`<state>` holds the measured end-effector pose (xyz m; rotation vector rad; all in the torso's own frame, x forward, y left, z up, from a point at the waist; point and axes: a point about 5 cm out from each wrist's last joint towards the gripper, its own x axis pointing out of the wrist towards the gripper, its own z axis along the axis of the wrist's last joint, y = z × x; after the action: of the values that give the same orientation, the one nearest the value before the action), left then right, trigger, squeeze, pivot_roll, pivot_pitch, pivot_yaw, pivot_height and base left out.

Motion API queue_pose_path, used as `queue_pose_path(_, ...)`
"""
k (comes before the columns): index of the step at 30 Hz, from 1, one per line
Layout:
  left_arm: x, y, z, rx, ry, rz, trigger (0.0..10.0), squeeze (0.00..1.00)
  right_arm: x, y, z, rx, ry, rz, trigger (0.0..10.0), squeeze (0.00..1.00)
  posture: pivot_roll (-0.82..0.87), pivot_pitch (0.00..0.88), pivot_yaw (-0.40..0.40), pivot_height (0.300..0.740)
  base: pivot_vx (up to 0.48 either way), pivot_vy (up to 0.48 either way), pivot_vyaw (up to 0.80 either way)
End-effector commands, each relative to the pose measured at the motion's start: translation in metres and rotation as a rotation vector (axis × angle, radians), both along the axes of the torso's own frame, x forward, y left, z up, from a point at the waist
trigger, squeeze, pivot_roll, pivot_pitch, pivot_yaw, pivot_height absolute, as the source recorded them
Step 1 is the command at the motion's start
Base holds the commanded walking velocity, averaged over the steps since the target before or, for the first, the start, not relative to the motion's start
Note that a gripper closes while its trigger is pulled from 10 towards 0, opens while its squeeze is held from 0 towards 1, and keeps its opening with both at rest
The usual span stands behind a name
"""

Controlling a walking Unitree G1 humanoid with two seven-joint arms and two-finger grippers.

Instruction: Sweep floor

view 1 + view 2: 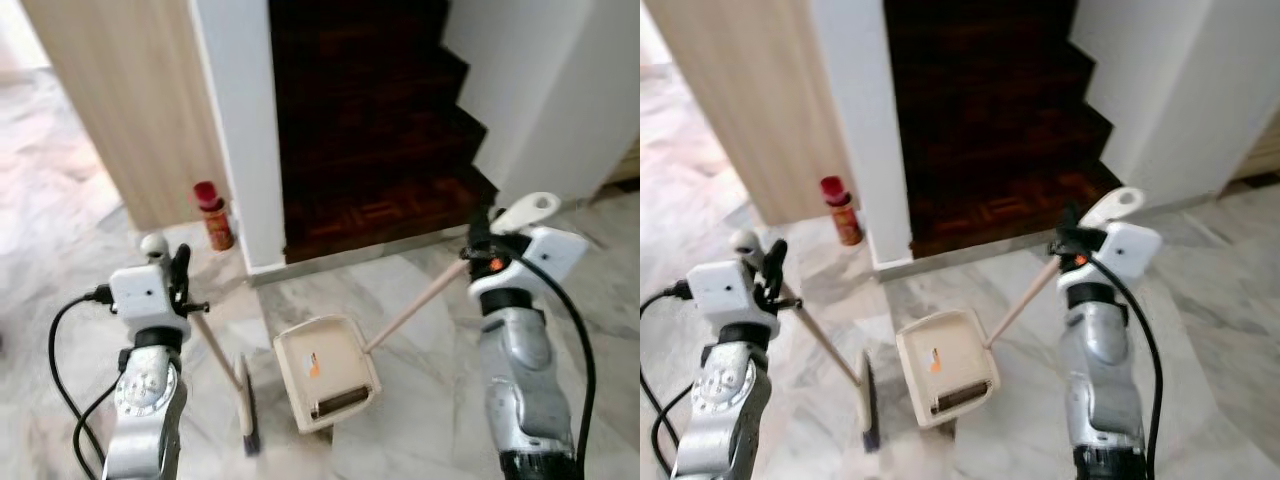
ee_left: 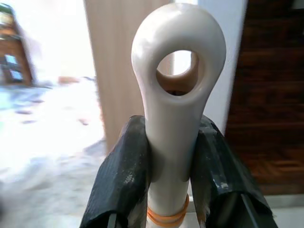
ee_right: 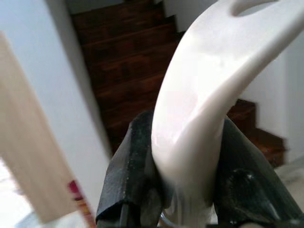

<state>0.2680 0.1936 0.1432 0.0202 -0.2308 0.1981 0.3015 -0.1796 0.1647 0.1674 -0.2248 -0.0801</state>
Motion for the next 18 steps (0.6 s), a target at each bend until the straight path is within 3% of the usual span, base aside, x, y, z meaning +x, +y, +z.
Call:
queue_pose_path(1,0.0,-0.0014,0.0103,0.006,-0.048,0.002,10.0,0.0,-0.0014,-0.0018,0.0131,0.014,-0.061,-0.004,10.0,0.0,-0.04,0.062,0.002,0.74,0.0,0.0,0.8)
queue_pose_path(5,-0.0005,-0.0012,0.0112,0.008,-0.05,0.001,10.0,0.0,-0.0008,0.001,0.0119,0.037,-0.055,0.006,10.0,0.0,-0.03,0.057,0.004,0.74,0.0,0.0,0.7)
queue_pose_path(18,-0.0017,-0.002,0.0104,0.01,-0.044,-0.005,10.0,0.0,-0.0006,0.001,0.0103,0.059,-0.046,0.003,10.0,0.0,-0.03,0.037,0.009,0.74,0.0,0.332,0.0)
